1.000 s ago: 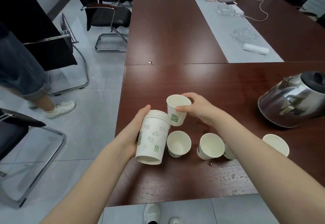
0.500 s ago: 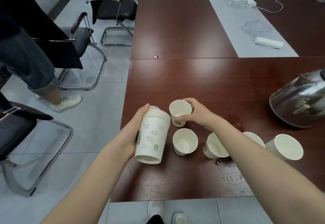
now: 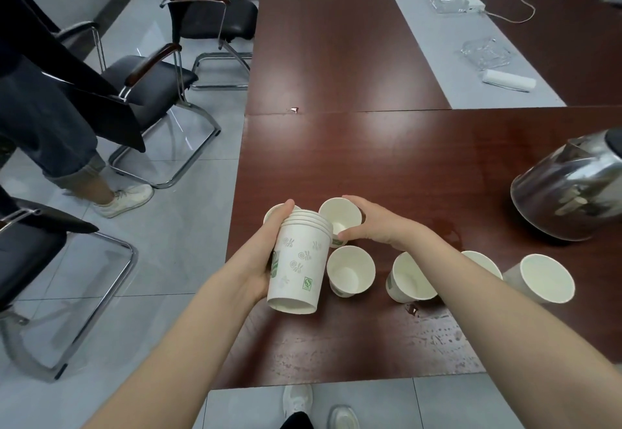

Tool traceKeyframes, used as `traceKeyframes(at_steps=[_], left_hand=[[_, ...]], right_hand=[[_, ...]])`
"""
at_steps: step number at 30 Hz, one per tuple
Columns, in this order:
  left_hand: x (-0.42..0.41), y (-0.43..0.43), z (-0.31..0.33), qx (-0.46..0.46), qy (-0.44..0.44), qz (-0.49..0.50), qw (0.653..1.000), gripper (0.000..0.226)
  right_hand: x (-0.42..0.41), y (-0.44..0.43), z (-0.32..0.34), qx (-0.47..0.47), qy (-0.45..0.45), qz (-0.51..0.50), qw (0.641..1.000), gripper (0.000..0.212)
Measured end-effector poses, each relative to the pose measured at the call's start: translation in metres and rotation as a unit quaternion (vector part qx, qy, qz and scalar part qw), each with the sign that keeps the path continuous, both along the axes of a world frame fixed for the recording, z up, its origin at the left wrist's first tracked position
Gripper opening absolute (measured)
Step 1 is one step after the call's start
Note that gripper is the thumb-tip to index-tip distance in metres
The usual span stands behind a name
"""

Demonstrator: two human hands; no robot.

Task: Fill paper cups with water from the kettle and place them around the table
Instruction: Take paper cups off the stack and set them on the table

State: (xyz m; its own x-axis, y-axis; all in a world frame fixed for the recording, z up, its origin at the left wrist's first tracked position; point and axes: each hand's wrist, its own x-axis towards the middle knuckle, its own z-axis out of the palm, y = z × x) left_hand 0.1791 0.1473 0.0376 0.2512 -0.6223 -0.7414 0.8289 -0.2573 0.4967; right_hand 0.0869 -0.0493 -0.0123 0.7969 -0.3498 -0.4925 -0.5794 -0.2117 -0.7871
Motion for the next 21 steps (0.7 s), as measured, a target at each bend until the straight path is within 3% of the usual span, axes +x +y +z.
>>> traceKeyframes(at_steps=[5,7,10,12,13,16,21], left_hand=[[-0.002,0.000,0.000,-0.008,0.009,-0.010,1.000,0.091],[-0.004,-0.003,0.004,-0.022,0.012,-0.013,1.000,0.081],[-0.008,-0.005,0.011,-0.032,0.013,-0.022,0.999,0.077],[-0.011,-0.008,0.015,-0.040,0.017,-0.023,0.999,0.073],[-0.012,-0.010,0.017,-0.044,0.019,-0.024,0.999,0.073],[-0.017,-0.019,0.018,-0.051,-0.009,-0.035,0.998,0.066],[-0.032,-0.032,0.021,-0.037,-0.025,-0.062,0.997,0.069]], right_hand=[[-0.001,0.001,0.004,-0.021,0.018,0.009,1.000,0.100],[-0.002,0.002,0.010,-0.033,-0.013,-0.032,0.999,0.096],[-0.007,0.005,0.030,-0.063,-0.101,-0.094,0.988,0.057],[-0.011,0.009,0.050,-0.029,-0.141,-0.086,0.986,0.017],[-0.013,0.013,0.060,-0.008,-0.148,-0.063,0.987,0.010],[-0.019,0.023,0.083,0.017,-0.166,0.001,0.986,0.024],[-0.035,0.024,0.096,0.083,-0.190,-0.010,0.978,0.023]])
